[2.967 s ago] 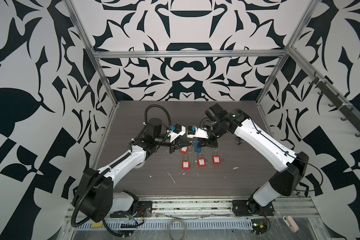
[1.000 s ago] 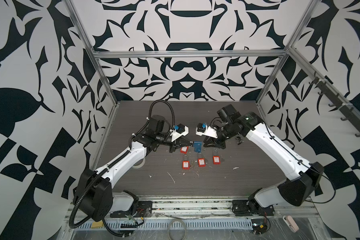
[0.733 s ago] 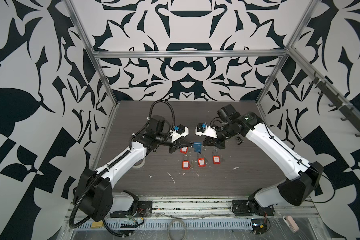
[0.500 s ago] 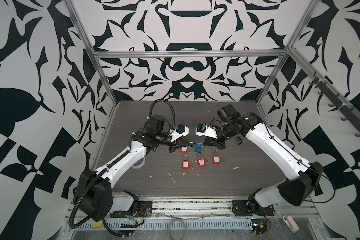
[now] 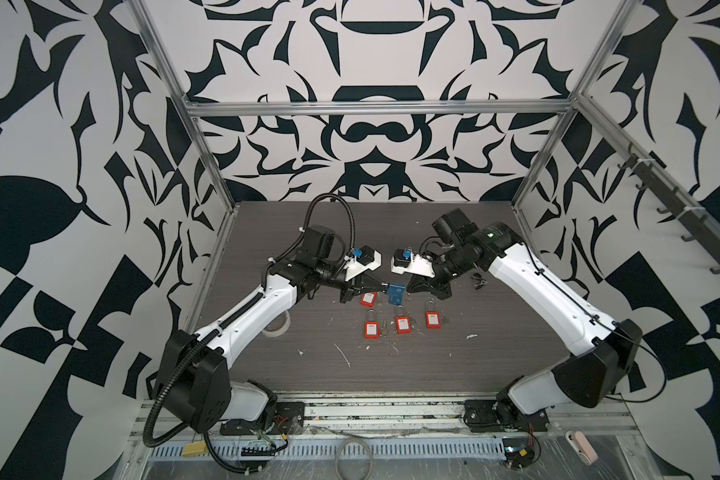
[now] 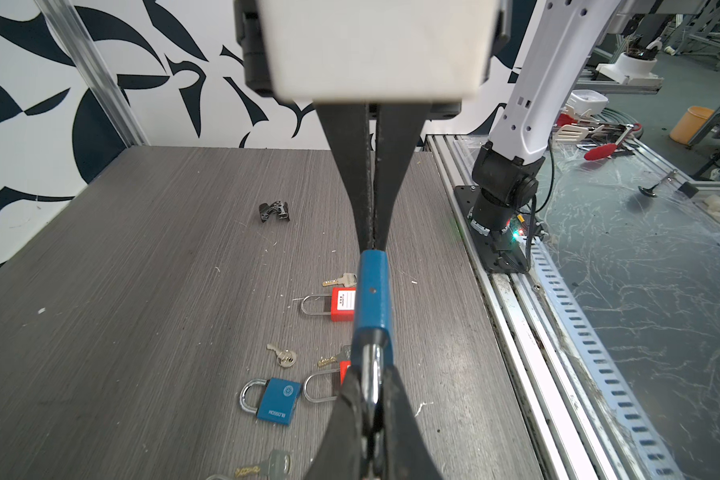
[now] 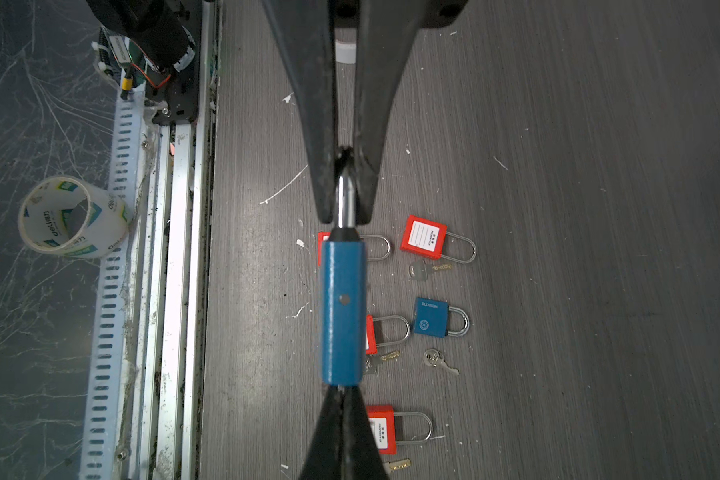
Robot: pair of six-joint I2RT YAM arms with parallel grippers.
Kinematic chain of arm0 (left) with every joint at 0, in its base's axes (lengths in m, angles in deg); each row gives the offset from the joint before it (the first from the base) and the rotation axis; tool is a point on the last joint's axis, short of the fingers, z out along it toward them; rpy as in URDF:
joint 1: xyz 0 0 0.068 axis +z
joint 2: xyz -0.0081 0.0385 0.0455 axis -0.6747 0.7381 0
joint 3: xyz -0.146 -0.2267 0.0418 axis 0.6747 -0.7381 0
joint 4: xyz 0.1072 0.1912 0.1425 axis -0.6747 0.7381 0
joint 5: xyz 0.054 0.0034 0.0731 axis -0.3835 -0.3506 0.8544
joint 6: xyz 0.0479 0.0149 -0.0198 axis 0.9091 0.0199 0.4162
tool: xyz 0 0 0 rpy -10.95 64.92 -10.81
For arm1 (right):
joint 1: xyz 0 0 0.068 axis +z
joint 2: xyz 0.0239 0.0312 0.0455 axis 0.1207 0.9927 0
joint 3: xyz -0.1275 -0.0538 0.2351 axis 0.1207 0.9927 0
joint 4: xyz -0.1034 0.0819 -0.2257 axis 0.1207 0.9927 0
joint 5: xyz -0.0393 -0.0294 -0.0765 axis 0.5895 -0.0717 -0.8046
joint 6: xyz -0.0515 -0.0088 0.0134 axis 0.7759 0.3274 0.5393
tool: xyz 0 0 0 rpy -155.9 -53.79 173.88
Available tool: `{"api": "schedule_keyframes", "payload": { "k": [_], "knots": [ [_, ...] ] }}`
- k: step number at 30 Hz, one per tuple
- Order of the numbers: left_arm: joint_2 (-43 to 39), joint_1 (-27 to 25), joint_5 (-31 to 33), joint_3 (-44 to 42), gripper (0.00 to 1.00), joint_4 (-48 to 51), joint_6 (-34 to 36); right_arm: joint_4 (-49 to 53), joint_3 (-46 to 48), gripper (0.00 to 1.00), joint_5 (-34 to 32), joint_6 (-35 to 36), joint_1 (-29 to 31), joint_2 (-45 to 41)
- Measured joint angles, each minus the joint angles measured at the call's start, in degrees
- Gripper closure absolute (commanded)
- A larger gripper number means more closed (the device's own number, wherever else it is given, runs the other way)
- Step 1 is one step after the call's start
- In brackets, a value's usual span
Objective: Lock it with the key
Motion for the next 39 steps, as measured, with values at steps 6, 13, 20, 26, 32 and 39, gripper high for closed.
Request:
{"api": "schedule_keyframes", "payload": {
  "k": [6, 13, 20, 26, 32, 39],
  "knots": [
    [1.5, 0.2, 1.0, 3.7, 1.0, 5.6, 3.8, -2.0, 5.0, 1.0, -0.6, 0.7, -3.1, -4.0],
    [4.5, 1.0, 2.2, 10.5, 1.0, 11.4, 7.1, -1.7, 11.0, 1.0, -5.0, 0.7, -7.3, -7.5],
    [12.8, -0.4, 5.0, 20.9, 1.0, 19.4, 10.1, -8.1, 17.9, 1.0, -7.5, -8.5, -14.1, -9.1],
    [24.3, -3.1, 7.6, 34.4, 1.0, 28.3, 12.9, -16.1, 22.2, 1.0, -12.1, -21.3, -16.2, -8.9],
    [32.5, -5.2, 10.2, 41.8, 1.0, 33.1, 13.6, -21.6, 25.4, 1.0, -17.2, -29.5, -16.6, -6.2],
    [40.4, -8.3, 12.8, 49.5, 1.0, 36.5, 14.1, -24.0, 25.5, 1.0, -20.5, -37.6, -18.1, 0.5]
  ]
}}
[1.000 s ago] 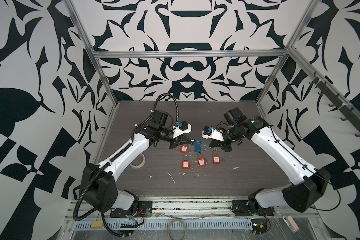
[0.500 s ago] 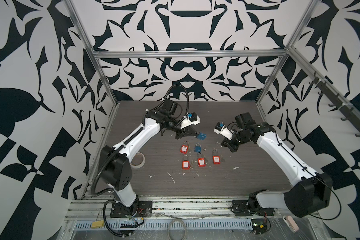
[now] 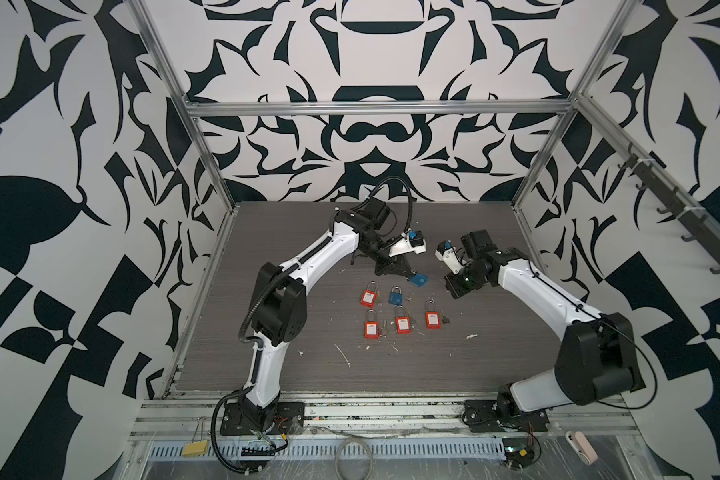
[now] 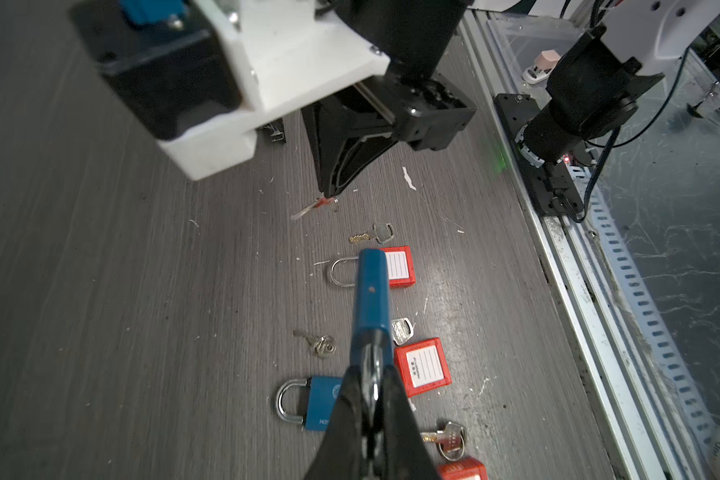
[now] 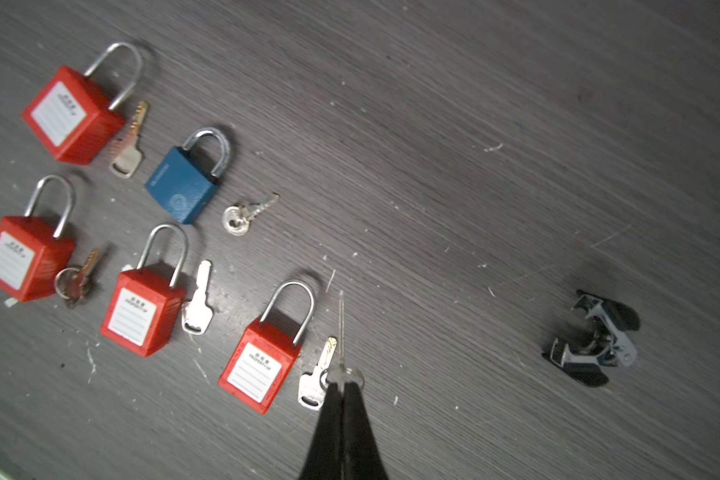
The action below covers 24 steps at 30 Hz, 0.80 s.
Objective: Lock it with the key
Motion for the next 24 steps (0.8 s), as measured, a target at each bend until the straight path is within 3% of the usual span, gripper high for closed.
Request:
{"api": "schedule_keyframes", "payload": {
  "k": [18, 24],
  "knots": [
    [8.5, -2.8, 3.4, 6.9, 1.0, 2.4, 0.1, -4.2, 1.7, 1.0, -3.2, -9.9, -1.7, 10.2],
    [12.3, -3.4, 4.6, 9.0, 1.0, 2.4, 0.3, -5.8, 2.1, 0.78, -3.7, -10.7, -2.1, 10.3]
  ]
}}
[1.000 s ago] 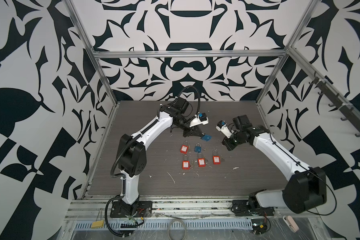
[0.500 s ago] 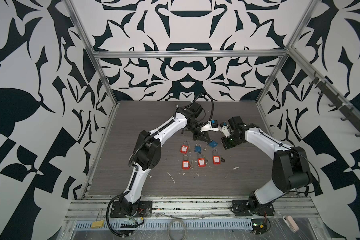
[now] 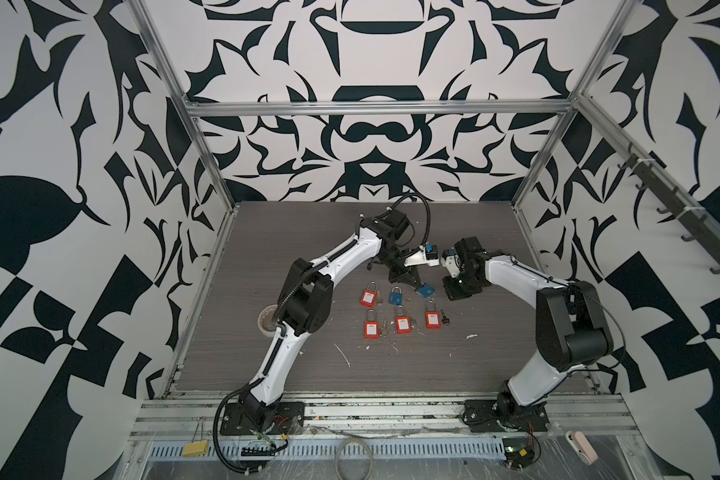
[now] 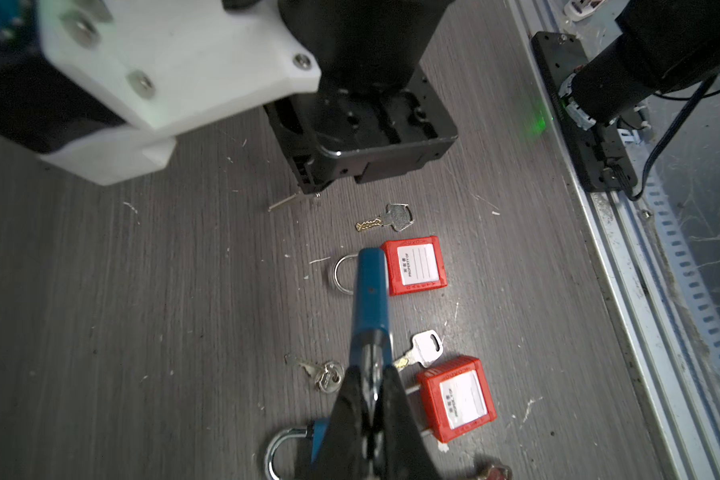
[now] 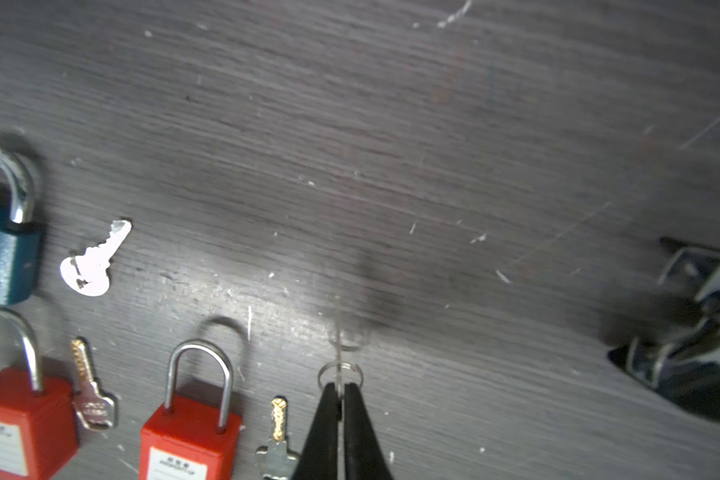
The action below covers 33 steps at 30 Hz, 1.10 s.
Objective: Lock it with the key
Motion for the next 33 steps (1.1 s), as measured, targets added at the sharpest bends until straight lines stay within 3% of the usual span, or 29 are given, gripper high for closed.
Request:
{"api": "schedule_keyframes", "payload": {
  "k": [5, 12, 17, 19, 23, 27, 33],
  "knots": [
    [1.3, -0.2, 0.6, 1.4, 1.0, 0.0, 0.4, -0.7, 1.2, 0.59, -0.7, 1.3, -0.1, -1.9],
    [1.3, -0.2, 0.7, 2.8, 1.0, -0.1, 0.9, -1.4, 2.2, 0.54, 0.3, 7.6, -0.2, -7.6],
    [1.2, 0.3, -0.4, 2.1, 1.0, 0.0, 2.6, -2.3, 7.7, 0.54, 8.5, 18.7, -0.4, -19.1],
    [1.0, 0.7, -1.4, 0.7, 1.0, 0.3, 3.6, -2.1, 10.3, 0.49, 12.3, 23.1, -0.7, -24.5],
    [0.9, 1.2, -2.4, -1.6, 1.0, 0.9, 5.5, -2.6, 13.7, 0.47, 20.7, 29.8, -0.5, -31.5],
    [0.7, 1.5, -3.8, -1.9, 1.0, 1.7, 6.9, -3.9, 13.8, 0.48, 27.6, 32.2, -0.5, -29.7],
    [-0.7, 1.5, -5.7, -1.9, 1.0, 2.4, 7.8, -4.7, 13.0, 0.49, 31.7, 34.1, -0.5, -23.3]
  ]
}}
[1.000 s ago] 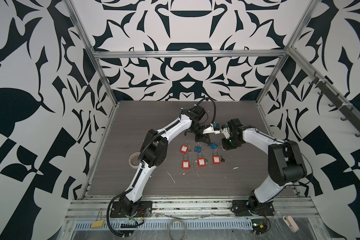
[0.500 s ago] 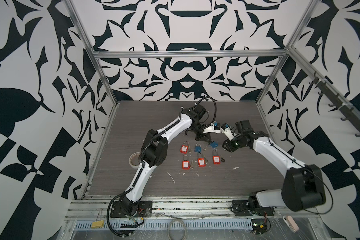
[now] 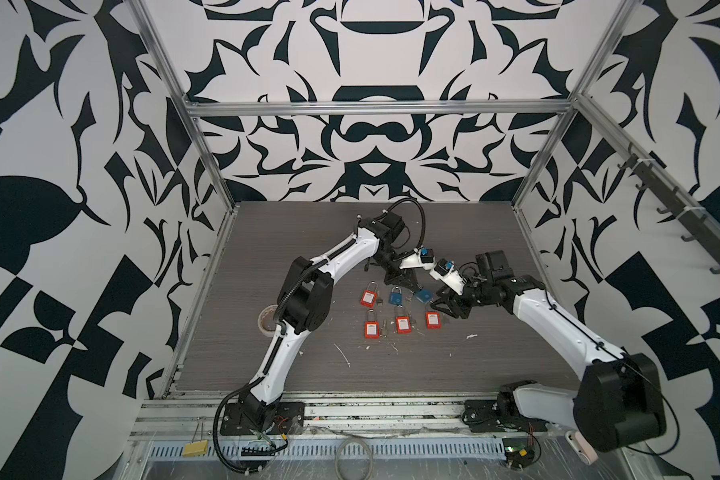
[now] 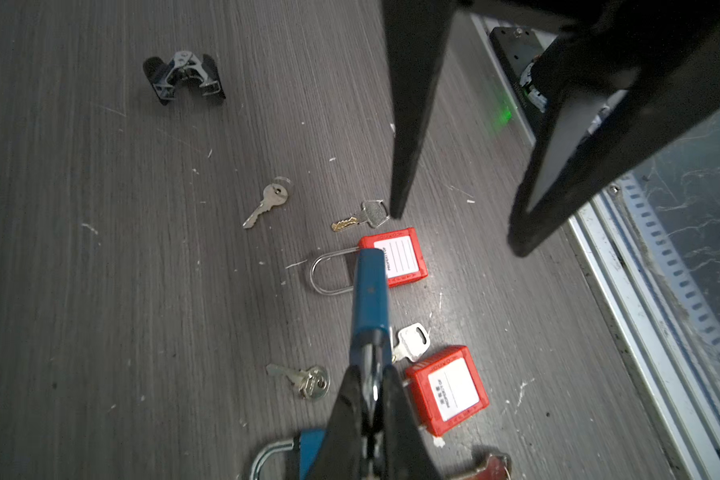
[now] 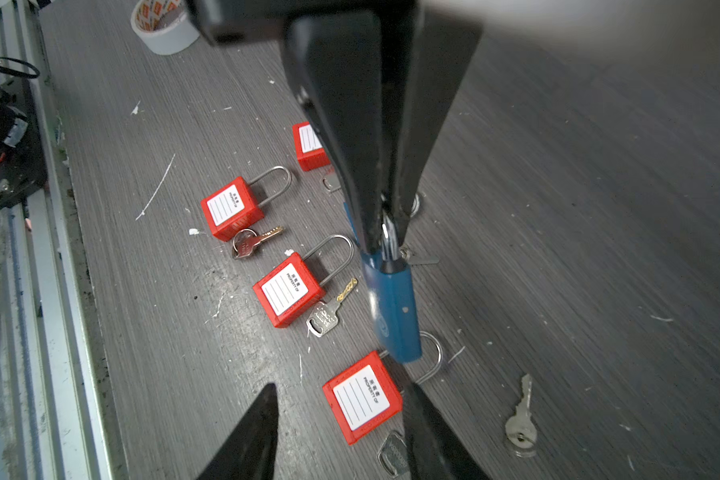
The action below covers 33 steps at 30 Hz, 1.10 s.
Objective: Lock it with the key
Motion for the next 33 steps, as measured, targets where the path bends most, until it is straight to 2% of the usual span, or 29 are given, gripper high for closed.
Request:
{"api": "schedule_keyframes", "payload": {
  "k": [15, 20, 27, 33],
  "knots": [
    [-1.7, 1.4, -4.4, -0.1, 1.0, 1.2, 3.3, -4.2, -0.7, 0.59, 5.4, 0.3, 0.6, 3.7],
    [-2.6, 1.4, -4.3, -0.7, 1.0, 1.3, 5.1, -5.1, -0.1, 0.58, 5.9, -0.4, 0.6, 2.3],
    [-3.2, 0.8, -4.5, -1.5, 1.0, 3.7, 5.8, -6.8, 0.7, 0.54, 2.7, 0.2, -0.1, -5.0],
    [-3.4, 0.0, -5.1, -2.0, 1.0, 4.7, 5.9, -8.5, 0.7, 0.53, 1.9, 0.3, -0.6, -2.5]
  ]
}}
